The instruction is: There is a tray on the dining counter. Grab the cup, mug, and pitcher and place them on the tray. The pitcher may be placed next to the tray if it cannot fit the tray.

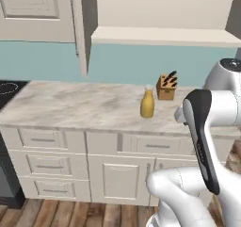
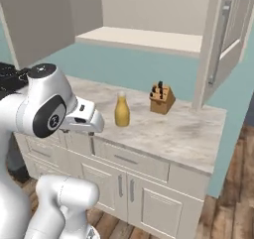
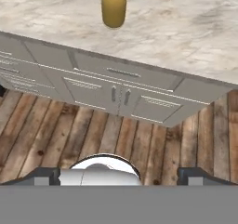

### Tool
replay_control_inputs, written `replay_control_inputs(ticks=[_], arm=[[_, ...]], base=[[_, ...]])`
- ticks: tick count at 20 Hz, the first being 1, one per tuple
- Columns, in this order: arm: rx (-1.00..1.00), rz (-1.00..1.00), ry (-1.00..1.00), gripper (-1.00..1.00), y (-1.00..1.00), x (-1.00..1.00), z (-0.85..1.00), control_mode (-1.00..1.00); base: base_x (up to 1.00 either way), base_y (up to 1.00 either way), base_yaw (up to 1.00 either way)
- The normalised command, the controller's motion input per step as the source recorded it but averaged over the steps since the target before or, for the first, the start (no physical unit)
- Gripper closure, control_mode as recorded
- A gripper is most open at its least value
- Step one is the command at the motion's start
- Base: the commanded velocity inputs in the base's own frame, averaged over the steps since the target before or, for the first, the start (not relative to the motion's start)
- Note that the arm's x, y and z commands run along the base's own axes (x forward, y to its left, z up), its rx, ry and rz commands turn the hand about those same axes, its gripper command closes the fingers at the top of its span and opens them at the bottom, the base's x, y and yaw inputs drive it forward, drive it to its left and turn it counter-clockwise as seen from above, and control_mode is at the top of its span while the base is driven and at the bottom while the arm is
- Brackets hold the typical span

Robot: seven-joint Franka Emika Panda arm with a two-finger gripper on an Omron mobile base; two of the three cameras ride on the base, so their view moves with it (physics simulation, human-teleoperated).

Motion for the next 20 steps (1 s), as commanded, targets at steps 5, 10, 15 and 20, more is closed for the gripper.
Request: replay_control_inputs(ticks=[5, 10, 15, 20], arm=[[0.0, 0.0, 0.0, -1.0, 0.0, 0.0, 0.0, 1.0], [0.0, 0.0, 0.0, -1.0, 0.0, 0.0, 0.0, 1.0], [0.0, 0.0, 0.0, -1.0, 0.0, 0.0, 0.0, 1.0], [0.0, 0.0, 0.0, -1.0, 0.0, 0.0, 0.0, 1.0]], base=[[0.0, 0.19, -0.49], [0.1, 0.53, -0.15], [0.13, 0.74, -0.14], [0.3, 0.33, -0.07]])
